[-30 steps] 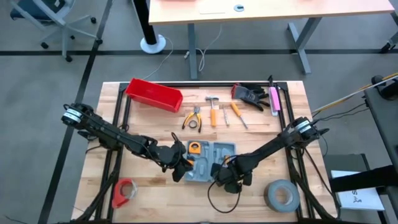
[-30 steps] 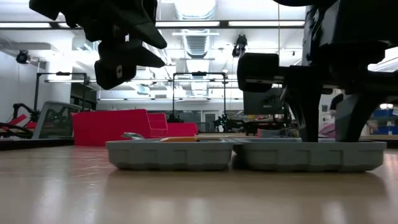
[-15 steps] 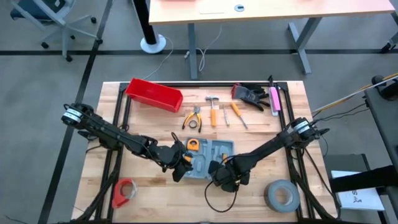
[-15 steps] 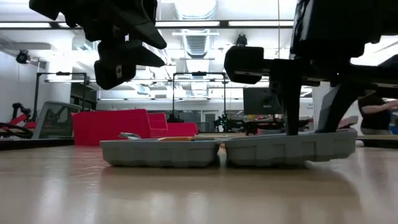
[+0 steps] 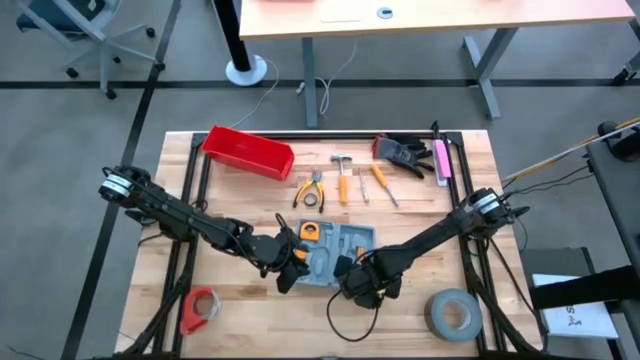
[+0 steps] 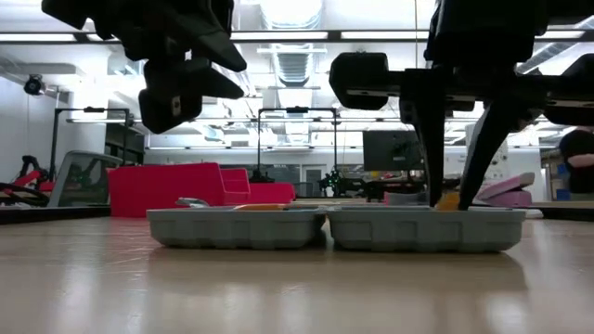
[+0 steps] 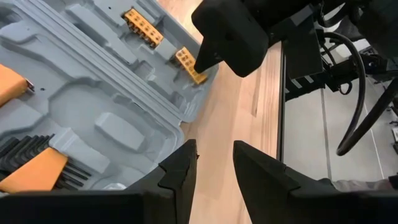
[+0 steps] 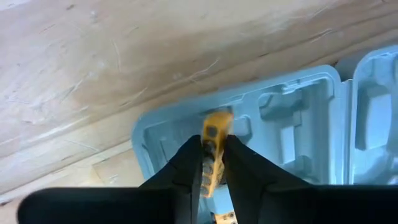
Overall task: Prefit tool cases
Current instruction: Remove the bottom yellow screwdriver bit set set from the prefit tool case to the table, then remove the bottom yellow screwdriver bit set from the prefit tool case to the table
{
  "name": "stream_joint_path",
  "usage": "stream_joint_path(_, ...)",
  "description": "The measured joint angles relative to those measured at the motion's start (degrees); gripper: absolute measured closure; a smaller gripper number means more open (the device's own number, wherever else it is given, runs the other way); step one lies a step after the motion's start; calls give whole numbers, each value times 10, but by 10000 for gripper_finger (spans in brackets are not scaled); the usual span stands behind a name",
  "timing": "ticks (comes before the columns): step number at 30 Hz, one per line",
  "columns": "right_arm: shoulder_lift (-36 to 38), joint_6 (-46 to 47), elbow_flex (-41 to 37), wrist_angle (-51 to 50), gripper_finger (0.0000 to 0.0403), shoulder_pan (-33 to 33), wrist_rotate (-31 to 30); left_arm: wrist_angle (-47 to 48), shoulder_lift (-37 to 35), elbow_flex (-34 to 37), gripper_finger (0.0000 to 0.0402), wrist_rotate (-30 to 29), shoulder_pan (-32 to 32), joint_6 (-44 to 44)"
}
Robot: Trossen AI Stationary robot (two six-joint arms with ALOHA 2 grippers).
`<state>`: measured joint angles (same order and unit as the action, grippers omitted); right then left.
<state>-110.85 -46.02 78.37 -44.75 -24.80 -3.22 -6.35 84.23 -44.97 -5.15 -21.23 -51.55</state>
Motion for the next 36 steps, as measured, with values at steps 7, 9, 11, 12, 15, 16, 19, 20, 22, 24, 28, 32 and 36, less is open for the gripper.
stream_joint_path(7,0,1,0,0,378,1,2,0,0,0,285,0,-1,0)
stream_joint_path(9,0,5,0,1,380,2,2,0,0,0,282,0,-2,0)
stream_joint_path(11,0,14,0,1,377,2,1,0,0,0,281,0,-3,0)
stream_joint_path(12,0,19,0,1,374,2,1,0,0,0,281,0,-3,0)
stream_joint_path(15,0,47,0,1,359,2,1,0,0,0,284,1,-3,1)
stream_joint_path(16,0,57,0,2,351,2,1,0,0,0,285,1,-3,2)
stream_joint_path(19,0,79,0,4,327,2,1,1,0,0,289,1,-3,2)
stream_joint_path(20,0,86,0,5,319,2,1,1,0,0,290,1,-3,3)
stream_joint_path(22,0,93,-1,13,304,2,1,1,0,0,289,2,-3,7)
stream_joint_path(24,-2,94,-4,24,291,3,2,1,0,0,287,2,-3,9)
stream_joint_path(28,-5,91,-15,42,275,6,2,1,0,0,281,2,-4,9)
stream_joint_path(32,-7,90,-30,64,271,14,2,0,0,0,281,2,-5,10)
stream_joint_path(36,-13,90,-34,80,279,21,2,0,0,0,286,2,-5,12)
